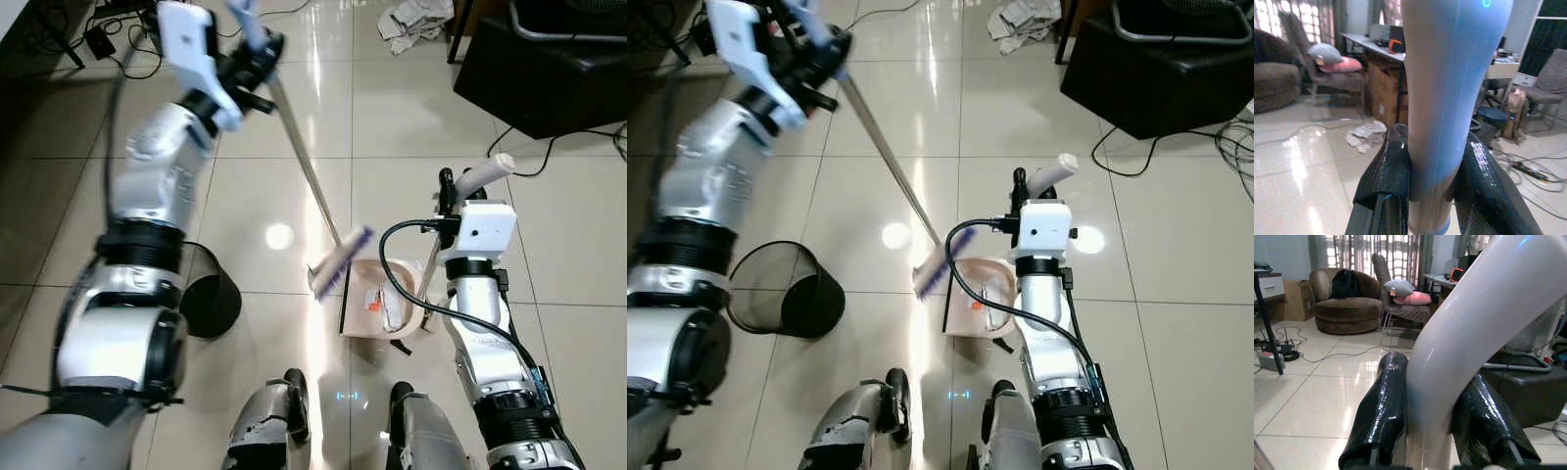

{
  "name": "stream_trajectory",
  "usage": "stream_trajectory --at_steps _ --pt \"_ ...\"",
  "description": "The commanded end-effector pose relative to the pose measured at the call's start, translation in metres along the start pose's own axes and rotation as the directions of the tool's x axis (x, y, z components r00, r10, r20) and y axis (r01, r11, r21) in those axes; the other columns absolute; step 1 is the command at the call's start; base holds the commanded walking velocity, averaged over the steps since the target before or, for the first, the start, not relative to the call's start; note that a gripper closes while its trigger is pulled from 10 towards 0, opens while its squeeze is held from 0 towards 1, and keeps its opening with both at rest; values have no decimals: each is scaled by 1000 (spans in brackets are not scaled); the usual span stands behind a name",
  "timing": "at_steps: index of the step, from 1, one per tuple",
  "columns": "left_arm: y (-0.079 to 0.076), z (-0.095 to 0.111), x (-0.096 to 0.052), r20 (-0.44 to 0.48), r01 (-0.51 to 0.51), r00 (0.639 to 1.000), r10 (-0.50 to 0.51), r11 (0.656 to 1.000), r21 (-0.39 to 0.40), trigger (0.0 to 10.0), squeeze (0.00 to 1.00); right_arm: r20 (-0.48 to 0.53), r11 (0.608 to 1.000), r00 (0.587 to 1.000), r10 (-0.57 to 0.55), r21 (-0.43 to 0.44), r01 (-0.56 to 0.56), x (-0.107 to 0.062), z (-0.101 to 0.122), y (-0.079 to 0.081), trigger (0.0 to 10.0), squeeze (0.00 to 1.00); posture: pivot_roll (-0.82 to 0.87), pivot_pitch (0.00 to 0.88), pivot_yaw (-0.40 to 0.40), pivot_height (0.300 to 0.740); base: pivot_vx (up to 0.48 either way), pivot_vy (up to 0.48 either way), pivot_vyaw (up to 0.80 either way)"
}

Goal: Sweep floor

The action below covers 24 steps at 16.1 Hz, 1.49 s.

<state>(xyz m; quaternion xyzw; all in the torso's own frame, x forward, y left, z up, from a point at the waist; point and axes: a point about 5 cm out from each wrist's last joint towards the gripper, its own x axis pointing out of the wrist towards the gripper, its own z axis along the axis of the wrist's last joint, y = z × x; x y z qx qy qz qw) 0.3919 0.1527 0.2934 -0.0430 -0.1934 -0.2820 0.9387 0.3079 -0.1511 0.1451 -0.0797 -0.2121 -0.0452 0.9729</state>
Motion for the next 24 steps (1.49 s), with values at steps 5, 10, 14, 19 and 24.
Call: stream_trajectory --at_steps 5,10,14,19,24 --pt "18 1 -12 -13 -60 998 62 990 125 10000 0 74 1000 997 -27 17 26 2 20 -10 10000 0 31 155 133 740 0 0 0" --pt "15 -52 -36 -105 -141 984 145 989 43 10000 0 141 995 986 -89 61 81 10 51 -28 10000 0 -17 122 139 740 0 0 0" --pt "4 -84 -61 -166 -203 966 199 979 -11 10000 0 125 988 987 -104 131 87 22 73 -40 10000 0 -38 100 117 740 0 0 0" --pt "-19 -122 -122 -298 -239 922 246 969 62 10000 0 127 962 984 -128 258 92 45 117 -51 10000 0 -40 82 89 740 0 0 0" --pt "-33 -127 -159 -356 -238 898 257 966 97 10000 0 162 942 978 -135 326 76 59 144 -56 10000 0 -42 64 90 740 0 0 640"
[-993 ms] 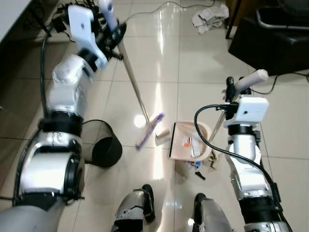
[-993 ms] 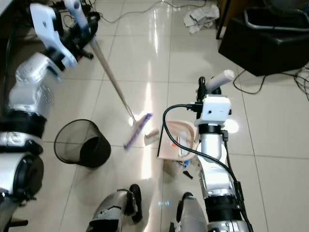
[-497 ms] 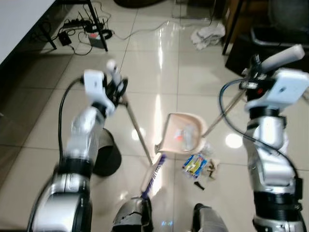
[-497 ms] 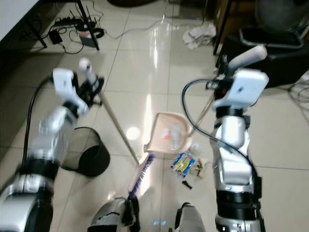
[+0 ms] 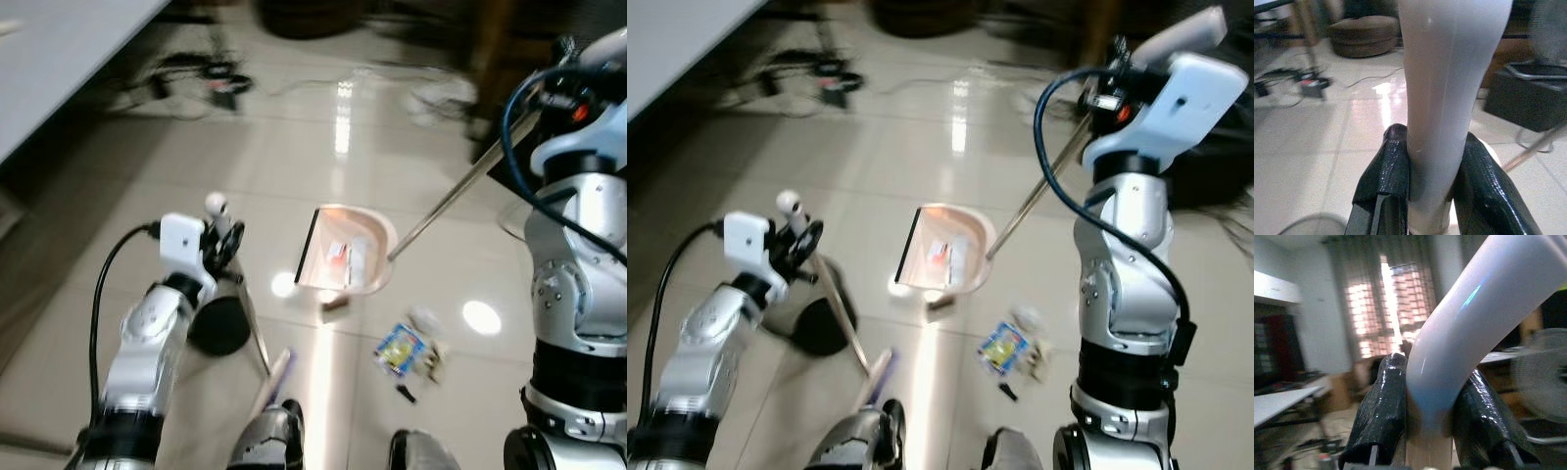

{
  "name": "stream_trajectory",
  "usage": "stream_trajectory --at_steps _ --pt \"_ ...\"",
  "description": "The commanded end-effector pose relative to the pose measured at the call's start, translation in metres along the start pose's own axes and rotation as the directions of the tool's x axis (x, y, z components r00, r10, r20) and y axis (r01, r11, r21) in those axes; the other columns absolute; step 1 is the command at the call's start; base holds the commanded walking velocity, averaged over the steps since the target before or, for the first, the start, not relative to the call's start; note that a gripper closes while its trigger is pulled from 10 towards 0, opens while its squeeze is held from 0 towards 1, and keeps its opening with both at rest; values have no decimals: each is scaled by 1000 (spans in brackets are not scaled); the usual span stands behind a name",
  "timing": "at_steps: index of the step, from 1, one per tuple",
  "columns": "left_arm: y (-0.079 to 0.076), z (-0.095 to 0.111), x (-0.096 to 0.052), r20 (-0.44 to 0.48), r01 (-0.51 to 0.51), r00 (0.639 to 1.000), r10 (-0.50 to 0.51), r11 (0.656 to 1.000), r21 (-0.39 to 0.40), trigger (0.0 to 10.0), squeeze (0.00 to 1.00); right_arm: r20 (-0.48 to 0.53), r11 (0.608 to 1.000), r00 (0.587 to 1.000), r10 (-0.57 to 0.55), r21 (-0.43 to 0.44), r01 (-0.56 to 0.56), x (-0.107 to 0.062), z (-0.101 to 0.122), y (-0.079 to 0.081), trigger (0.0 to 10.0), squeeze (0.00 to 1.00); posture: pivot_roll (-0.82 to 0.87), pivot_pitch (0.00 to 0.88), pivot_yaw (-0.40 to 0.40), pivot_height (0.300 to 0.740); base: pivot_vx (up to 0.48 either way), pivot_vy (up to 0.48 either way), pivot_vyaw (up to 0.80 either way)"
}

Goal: Sweep floor

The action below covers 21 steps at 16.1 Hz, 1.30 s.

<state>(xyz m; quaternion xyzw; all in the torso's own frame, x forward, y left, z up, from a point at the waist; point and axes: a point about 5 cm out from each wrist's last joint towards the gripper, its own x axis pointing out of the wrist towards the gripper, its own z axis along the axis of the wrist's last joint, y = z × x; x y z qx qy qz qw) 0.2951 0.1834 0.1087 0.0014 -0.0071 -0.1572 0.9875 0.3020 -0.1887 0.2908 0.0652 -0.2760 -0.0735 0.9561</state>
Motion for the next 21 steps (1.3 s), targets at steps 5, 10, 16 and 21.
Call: stream_trajectory --at_steps 5,10,16,21 --pt "-14 0 -8 -10 -10 1000 11 999 48 10000 0 90 994 996 7 110 -16 12 30 6 10000 0 -46 43 90 740 0 0 800" --pt "-14 2 -8 -9 -31 999 32 996 83 10000 0 73 991 997 -35 135 25 13 27 1 10000 0 -36 17 88 740 0 0 800" --pt "-11 8 -7 12 -45 999 44 993 105 10000 0 39 986 995 -91 143 85 12 17 -9 10000 0 -25 35 77 740 44 0 533" --pt "-20 7 2 21 -41 999 40 995 91 10000 0 -20 995 998 -58 77 59 11 6 -6 10000 0 -31 60 66 740 280 0 0"
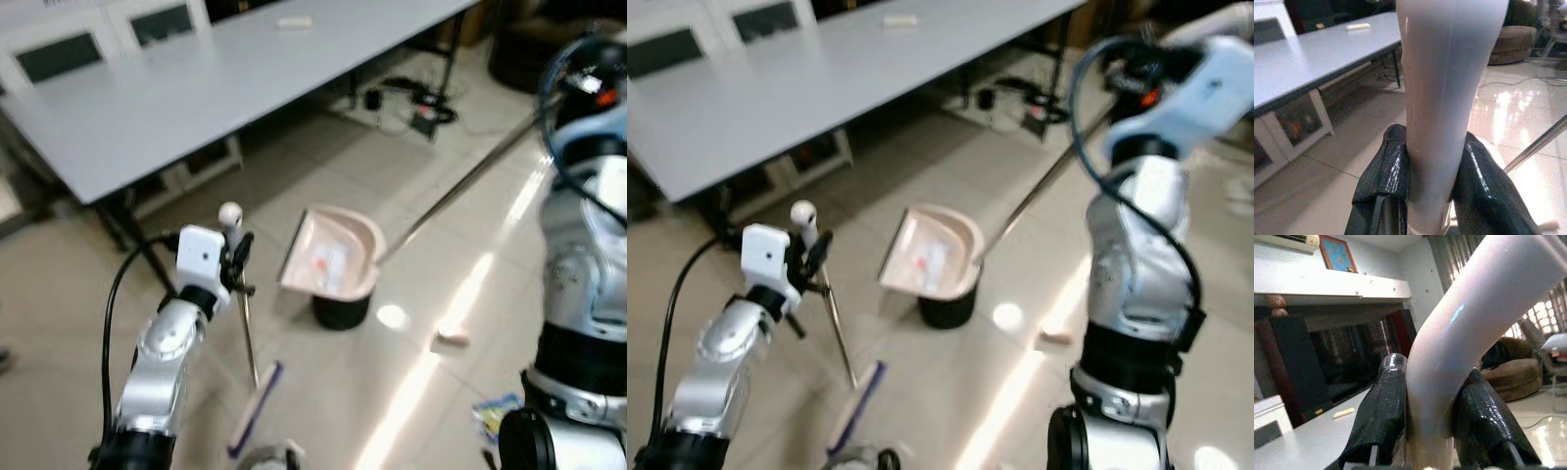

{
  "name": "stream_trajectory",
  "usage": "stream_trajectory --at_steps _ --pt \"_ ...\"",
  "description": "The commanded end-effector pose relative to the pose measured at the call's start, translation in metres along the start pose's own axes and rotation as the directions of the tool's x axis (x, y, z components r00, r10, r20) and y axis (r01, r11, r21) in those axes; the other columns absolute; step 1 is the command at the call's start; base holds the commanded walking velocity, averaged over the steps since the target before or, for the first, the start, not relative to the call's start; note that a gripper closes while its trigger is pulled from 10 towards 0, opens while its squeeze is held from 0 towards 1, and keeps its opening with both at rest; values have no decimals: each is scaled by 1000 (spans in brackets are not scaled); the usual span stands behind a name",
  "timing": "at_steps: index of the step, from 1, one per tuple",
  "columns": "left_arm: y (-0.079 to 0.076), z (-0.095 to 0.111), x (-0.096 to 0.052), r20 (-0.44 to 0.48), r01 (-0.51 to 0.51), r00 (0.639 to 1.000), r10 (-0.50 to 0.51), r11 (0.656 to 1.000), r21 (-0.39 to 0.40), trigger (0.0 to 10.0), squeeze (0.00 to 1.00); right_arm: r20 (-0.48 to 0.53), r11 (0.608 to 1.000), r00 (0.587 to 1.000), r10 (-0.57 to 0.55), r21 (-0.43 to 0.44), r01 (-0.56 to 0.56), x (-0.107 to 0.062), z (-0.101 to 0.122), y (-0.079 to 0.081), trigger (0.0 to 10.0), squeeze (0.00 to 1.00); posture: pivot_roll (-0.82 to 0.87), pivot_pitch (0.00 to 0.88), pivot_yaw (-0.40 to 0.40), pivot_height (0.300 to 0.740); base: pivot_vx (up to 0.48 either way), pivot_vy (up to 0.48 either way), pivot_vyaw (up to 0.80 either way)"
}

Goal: Sweep floor

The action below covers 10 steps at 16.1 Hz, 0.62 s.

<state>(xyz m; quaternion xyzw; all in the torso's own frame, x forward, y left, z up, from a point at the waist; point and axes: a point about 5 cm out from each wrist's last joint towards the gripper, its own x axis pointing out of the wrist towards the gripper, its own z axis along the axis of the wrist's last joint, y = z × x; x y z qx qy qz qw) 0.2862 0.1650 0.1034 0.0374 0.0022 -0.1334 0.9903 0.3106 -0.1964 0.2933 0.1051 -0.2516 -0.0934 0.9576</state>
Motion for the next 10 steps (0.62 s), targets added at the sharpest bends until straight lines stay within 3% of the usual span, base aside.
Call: stream_trajectory --at_steps 1,10 --pt "1 11 5 51 -13 999 12 1000 14 10000 0 32 1000 999 7 25 -8 0 8 1 10000 0 -30 57 63 740 289 0 0" --pt "5 9 3 51 -51 997 50 999 16 10000 0 18 998 999 26 65 -27 -1 3 5 10000 0 -24 58 53 740 285 0 0"
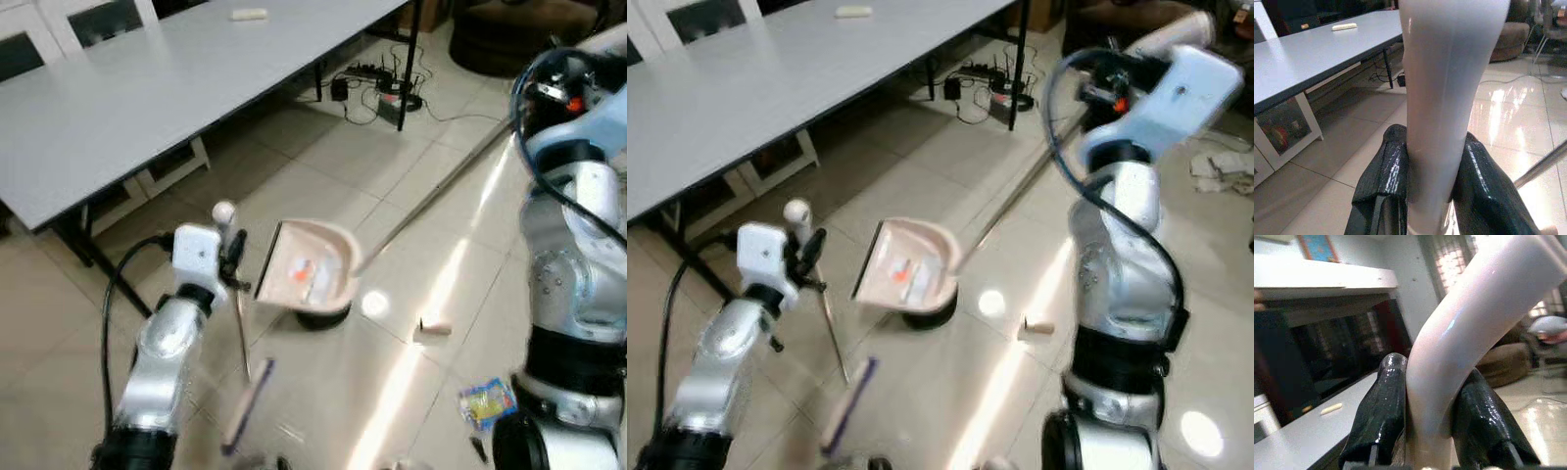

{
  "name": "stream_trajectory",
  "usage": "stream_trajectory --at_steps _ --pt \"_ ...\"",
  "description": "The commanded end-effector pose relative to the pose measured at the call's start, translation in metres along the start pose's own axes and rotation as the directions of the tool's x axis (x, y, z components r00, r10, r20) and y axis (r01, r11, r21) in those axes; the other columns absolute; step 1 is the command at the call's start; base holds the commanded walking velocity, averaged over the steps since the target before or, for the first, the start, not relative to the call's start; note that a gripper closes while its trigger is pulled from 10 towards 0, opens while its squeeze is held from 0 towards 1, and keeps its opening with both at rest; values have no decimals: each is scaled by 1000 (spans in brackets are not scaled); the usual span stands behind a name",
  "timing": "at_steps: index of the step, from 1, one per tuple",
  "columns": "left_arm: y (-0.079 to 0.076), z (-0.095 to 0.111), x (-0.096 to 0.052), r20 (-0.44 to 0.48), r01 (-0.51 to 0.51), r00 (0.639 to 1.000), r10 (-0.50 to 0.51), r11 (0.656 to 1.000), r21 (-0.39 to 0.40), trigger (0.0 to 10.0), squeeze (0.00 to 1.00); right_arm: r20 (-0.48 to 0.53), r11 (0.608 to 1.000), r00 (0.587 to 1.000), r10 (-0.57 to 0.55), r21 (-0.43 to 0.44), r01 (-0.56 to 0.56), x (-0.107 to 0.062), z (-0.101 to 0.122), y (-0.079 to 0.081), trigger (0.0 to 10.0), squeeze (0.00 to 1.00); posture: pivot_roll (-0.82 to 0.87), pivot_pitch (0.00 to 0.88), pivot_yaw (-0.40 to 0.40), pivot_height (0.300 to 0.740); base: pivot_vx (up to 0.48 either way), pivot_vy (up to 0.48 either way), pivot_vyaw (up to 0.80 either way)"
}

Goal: Sweep floor

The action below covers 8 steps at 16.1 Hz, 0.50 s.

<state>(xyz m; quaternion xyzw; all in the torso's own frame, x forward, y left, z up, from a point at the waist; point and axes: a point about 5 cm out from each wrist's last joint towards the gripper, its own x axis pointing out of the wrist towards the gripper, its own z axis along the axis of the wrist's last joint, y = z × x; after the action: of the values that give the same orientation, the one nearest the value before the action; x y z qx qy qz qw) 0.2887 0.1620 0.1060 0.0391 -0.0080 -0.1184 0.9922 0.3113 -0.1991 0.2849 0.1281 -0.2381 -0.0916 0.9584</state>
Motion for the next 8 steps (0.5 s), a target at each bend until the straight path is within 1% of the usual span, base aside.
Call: stream_trajectory --at_steps 1,5,8 --pt "8 7 0 34 -17 999 17 1000 14 10000 0 49 999 998 35 25 -36 1 9 10 10000 0 -22 57 56 740 285 0 0" --pt "10 8 2 37 -19 999 18 1000 18 10000 0 52 999 998 38 29 -40 0 9 12 10000 0 -25 56 55 740 286 0 0" --pt "11 7 -1 41 -44 998 43 999 19 10000 0 46 998 997 54 34 -56 2 9 14 10000 0 -20 62 25 740 287 0 0"
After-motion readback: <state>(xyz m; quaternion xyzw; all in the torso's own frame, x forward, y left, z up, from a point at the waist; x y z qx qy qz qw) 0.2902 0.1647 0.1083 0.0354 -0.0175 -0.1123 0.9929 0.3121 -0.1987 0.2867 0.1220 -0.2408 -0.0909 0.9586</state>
